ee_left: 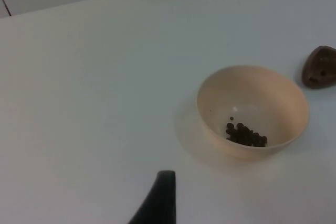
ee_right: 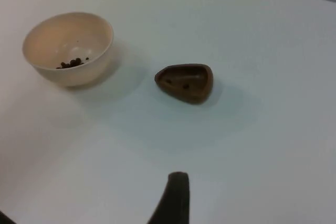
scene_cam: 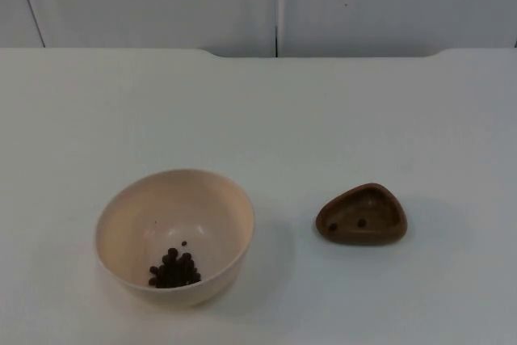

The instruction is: Pick up the bowl with the left hand and pour the coffee beans from the cup into the bowl with the right hand.

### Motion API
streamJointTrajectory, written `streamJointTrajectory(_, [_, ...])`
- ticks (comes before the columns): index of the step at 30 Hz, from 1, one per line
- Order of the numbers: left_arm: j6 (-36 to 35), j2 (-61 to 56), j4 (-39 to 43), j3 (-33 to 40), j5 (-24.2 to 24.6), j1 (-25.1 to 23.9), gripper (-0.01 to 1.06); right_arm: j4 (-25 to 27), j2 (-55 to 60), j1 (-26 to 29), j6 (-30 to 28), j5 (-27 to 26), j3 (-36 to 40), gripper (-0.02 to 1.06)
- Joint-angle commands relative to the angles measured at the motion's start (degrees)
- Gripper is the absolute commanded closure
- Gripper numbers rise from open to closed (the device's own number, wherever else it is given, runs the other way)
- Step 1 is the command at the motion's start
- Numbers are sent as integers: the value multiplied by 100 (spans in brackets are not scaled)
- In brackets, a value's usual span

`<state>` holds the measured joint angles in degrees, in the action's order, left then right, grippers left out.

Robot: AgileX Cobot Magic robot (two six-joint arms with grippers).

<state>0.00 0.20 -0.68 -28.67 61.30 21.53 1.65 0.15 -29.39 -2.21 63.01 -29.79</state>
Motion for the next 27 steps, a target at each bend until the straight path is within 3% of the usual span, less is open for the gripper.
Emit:
streamJointTrajectory(1, [0,-20,10,26,20,-29,17,-13,-15,1,7,-113,26,30])
streamJointTrajectory(11, [0,-20,7,28,20,-29,15,-23,-15,1,7,-113,26,30])
streamJointTrajectory(17, [0,-20,7,28,20,-29,0,-38,-15,1,24,-113,26,29])
streamJointTrajectory(20, [0,-20,7,28,20,-29,0,-38,-15,1,24,-113,26,22])
streamJointTrajectory(24, [0,-20,7,28,20,-29,0,-38,-15,1,24,-113,26,-1])
streamJointTrajectory(27, [0,-20,7,28,20,-29,0,-38,-15,1,24,-113,26,-1])
